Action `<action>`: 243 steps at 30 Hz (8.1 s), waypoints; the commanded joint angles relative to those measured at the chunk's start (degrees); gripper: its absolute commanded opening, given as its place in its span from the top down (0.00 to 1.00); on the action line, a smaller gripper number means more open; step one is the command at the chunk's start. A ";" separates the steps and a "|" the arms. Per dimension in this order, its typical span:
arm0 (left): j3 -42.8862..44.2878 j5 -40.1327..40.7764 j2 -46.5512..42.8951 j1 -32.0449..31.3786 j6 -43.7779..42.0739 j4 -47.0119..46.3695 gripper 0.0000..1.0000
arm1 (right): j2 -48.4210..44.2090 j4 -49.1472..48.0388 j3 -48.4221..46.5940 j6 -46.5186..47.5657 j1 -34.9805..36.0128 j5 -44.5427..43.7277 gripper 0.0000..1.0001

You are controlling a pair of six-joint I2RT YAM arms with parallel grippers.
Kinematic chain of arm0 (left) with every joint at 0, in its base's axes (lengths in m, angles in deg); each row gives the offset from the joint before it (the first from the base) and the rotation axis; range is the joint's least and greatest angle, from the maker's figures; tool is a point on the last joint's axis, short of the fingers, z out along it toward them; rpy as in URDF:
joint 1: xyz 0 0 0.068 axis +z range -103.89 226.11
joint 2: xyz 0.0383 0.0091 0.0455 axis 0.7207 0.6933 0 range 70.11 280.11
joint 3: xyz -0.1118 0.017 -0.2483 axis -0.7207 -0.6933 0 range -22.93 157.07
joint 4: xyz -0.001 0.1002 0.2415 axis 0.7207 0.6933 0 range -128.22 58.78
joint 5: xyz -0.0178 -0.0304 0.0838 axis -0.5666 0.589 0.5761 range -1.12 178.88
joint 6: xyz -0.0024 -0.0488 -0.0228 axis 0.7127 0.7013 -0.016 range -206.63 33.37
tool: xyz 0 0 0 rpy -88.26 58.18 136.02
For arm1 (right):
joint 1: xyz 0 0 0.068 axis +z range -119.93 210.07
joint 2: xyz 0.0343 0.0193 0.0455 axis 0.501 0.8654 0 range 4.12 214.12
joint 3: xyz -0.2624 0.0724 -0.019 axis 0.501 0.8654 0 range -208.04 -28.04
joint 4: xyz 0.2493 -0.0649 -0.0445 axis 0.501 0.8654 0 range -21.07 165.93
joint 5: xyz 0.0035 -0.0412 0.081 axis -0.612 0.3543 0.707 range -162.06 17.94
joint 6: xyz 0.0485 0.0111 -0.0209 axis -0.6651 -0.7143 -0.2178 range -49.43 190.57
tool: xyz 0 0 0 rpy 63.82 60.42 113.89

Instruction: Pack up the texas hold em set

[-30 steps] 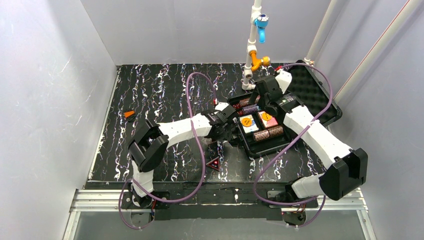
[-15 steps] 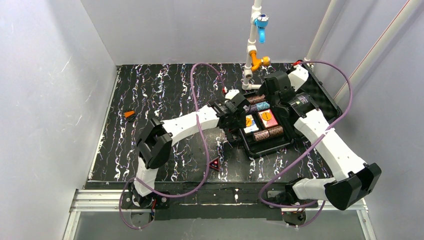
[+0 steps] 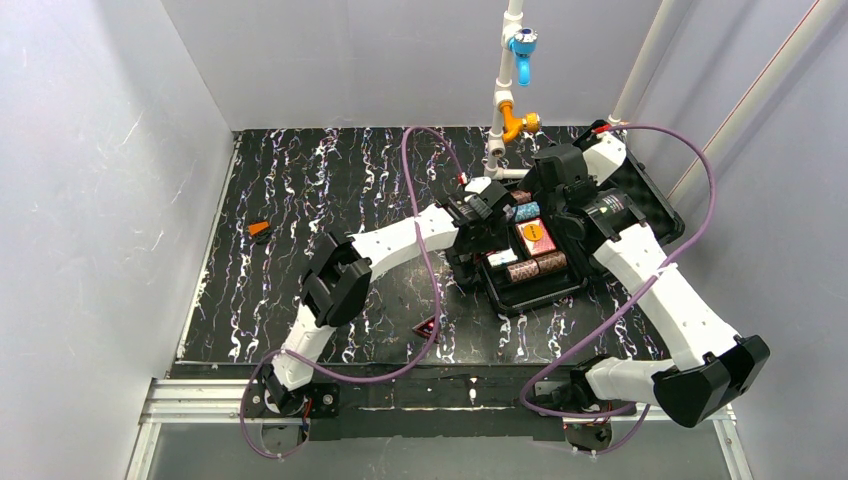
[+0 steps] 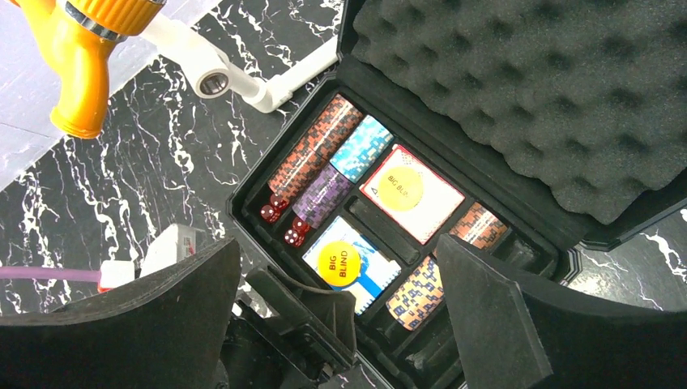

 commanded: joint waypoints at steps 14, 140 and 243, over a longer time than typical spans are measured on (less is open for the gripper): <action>7.96 0.86 3.83 -0.28 12.60 0.94 0.98 | -2.00 0.44 -0.90 -0.97 0.13 -2.48 0.02; -41.65 11.22 -59.25 36.56 -33.38 -5.70 0.02 | 2.60 -7.01 10.06 8.73 17.53 23.18 0.02; -50.79 15.94 -71.25 40.27 -42.51 -12.24 0.01 | 38.27 -5.70 6.60 -3.36 37.31 23.60 0.15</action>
